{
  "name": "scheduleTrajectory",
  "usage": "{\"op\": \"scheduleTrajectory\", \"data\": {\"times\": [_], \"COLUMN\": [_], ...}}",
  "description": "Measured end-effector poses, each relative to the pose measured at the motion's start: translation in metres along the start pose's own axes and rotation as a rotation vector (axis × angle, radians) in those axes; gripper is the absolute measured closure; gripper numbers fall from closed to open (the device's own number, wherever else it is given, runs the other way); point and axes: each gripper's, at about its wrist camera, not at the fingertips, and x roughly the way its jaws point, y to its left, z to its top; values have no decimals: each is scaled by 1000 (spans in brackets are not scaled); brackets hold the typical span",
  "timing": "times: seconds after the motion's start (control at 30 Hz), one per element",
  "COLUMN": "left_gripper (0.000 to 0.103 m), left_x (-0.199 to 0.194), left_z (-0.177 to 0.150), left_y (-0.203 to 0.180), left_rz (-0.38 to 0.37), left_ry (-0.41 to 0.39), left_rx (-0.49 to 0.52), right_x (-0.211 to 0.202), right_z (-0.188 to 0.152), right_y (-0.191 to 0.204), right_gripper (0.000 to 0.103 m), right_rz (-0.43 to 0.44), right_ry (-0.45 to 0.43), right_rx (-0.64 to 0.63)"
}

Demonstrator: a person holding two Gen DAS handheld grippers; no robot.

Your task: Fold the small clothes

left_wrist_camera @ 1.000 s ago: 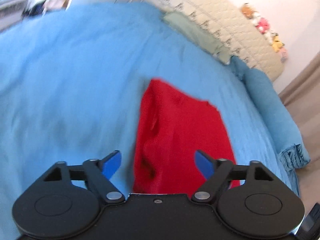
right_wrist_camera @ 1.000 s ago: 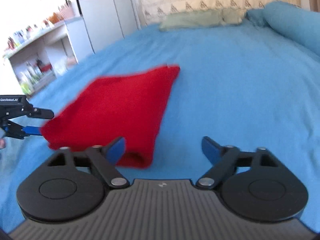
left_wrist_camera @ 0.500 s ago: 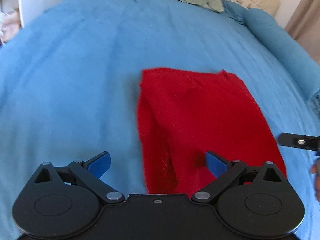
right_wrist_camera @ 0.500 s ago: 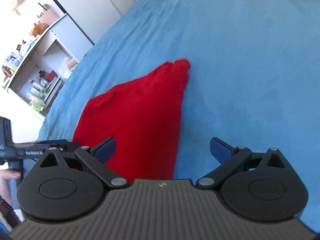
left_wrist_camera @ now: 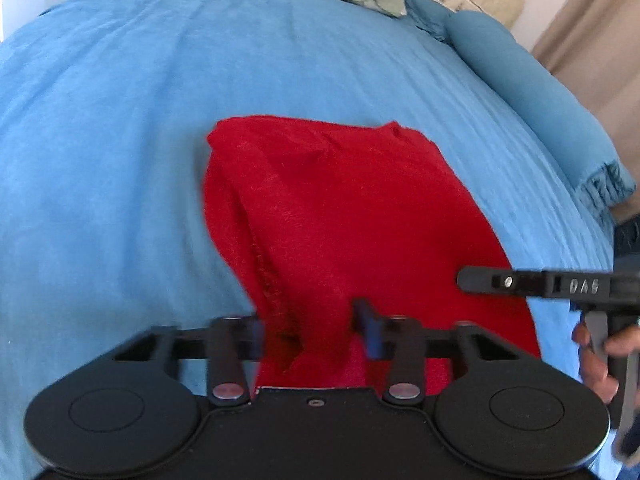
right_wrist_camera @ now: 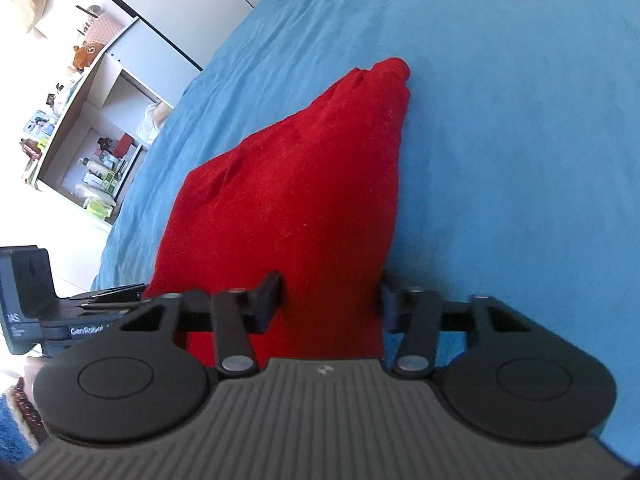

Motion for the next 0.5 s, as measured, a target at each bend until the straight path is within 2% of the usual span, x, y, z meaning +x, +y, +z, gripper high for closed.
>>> {"op": "scheduleTrajectory", "data": {"times": [0.07,0.2,0.33,0.5], "left_gripper": [73,75,76,76], "left_x": [-6,-19,-46,-76], "left_z": [2,0,-5,-37], "left_y": [-9,-36,-70,-123], "left_rz": [32,83,49,-7], "left_ry": [-22,-64,-97,-147], "left_rx": [33,114,140,162], "right_x": [-3,-16,-46,-115], "right_z": [-1,-2,-2,-21], "right_y": [8,30,45,44], "right_gripper": [57,62,64,64], "right_rz": [-18,-56,-48,-43], "right_ry": [-16,-60,-102,-134], "right_rx": [-21,-82,-116,-163]}}
